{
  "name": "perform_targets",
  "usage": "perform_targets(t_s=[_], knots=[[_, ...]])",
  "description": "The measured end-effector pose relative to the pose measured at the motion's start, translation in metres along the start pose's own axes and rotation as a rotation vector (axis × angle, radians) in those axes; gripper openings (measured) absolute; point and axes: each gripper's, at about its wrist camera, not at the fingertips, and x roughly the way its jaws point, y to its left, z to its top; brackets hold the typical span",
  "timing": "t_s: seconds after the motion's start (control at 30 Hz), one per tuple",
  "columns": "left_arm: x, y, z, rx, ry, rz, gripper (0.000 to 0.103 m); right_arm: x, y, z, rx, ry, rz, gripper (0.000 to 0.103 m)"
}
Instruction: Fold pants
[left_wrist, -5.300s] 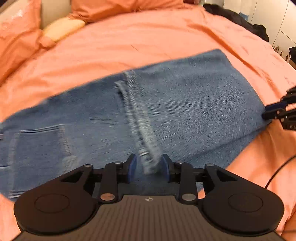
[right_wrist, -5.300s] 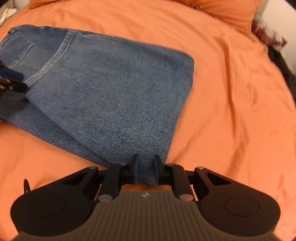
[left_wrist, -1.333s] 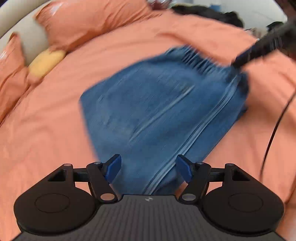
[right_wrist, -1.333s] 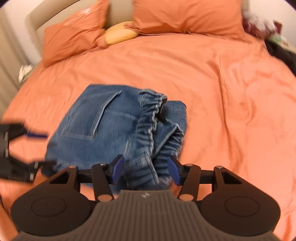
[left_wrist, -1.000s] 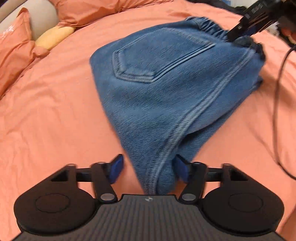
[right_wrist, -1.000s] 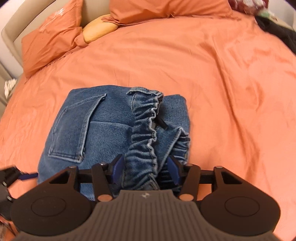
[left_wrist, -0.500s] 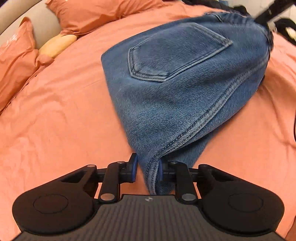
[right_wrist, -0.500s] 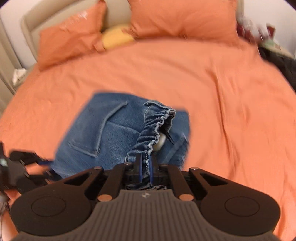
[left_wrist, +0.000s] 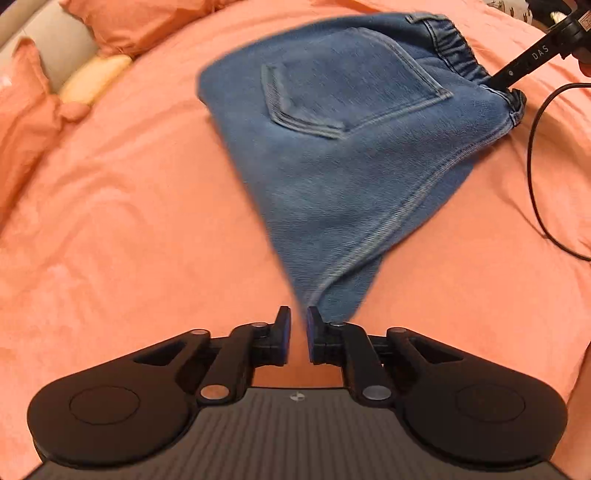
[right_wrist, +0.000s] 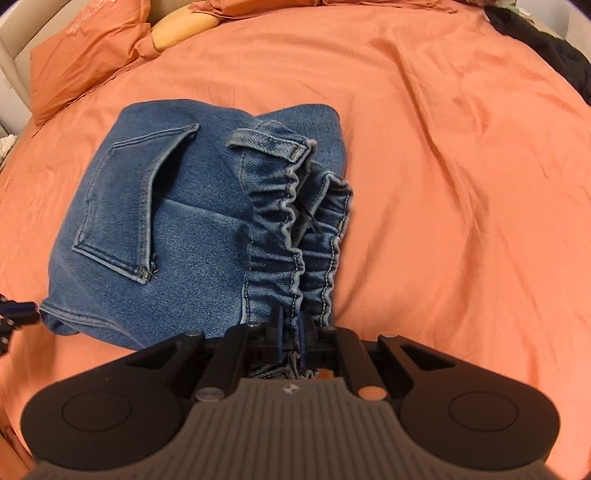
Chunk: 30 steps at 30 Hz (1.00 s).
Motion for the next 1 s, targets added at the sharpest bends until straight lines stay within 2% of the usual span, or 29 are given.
perform_targets(t_s=[0.13, 0.27, 0.37, 0.47, 0.5, 0.53, 0.63, 0.67, 0.7, 0.73, 0.77, 0.8, 0.9, 1.0], knots=[[-0.013, 0.018, 0.021, -0.066, -0.048, 0.021, 0.016, -0.003, 0.001, -0.006, -0.023, -0.006, -0.014, 0.004], [-0.012, 0.021, 0.048, -0.188, -0.105, -0.019, 0.016, -0.003, 0.000, -0.008, -0.022, -0.012, -0.009, 0.004], [0.001, 0.016, 0.067, -0.237, -0.134, -0.053, 0.016, -0.003, -0.004, -0.008, -0.003, -0.020, 0.008, 0.006], [0.017, -0.001, 0.080, -0.209, -0.108, -0.059, 0.015, -0.005, -0.006, -0.007, -0.006, -0.026, 0.018, 0.009], [0.024, -0.007, 0.083, -0.200, -0.091, -0.045, 0.010, -0.006, -0.005, -0.006, -0.012, -0.027, 0.019, 0.010], [0.031, -0.012, 0.086, -0.189, -0.072, -0.047, 0.000, -0.008, -0.005, -0.005, -0.016, -0.028, 0.024, 0.010], [0.042, -0.022, 0.087, -0.134, -0.041, -0.021, 0.000, -0.017, -0.008, 0.002, 0.004, -0.045, 0.052, 0.014], [0.043, -0.024, 0.087, -0.119, -0.035, -0.016, 0.000, -0.020, -0.010, 0.005, 0.018, -0.055, 0.064, 0.017], [0.044, -0.024, 0.088, -0.108, -0.029, -0.014, 0.000, -0.022, -0.013, 0.009, 0.039, -0.064, 0.078, 0.029], [0.044, -0.024, 0.089, -0.101, -0.024, -0.014, 0.000, -0.022, -0.017, 0.014, 0.068, -0.073, 0.095, 0.048], [0.044, -0.025, 0.089, -0.090, -0.022, -0.012, 0.000, -0.022, -0.021, 0.019, 0.103, -0.087, 0.110, 0.054], [0.044, -0.026, 0.088, -0.080, -0.021, -0.011, 0.000, -0.022, -0.025, 0.024, 0.136, -0.101, 0.126, 0.056], [0.043, -0.027, 0.088, -0.072, -0.024, -0.013, 0.000, -0.012, -0.035, 0.039, 0.228, -0.130, 0.171, 0.056], [0.046, -0.025, 0.091, -0.085, -0.028, -0.024, 0.000, 0.007, -0.043, 0.049, 0.297, -0.114, 0.191, 0.057]])
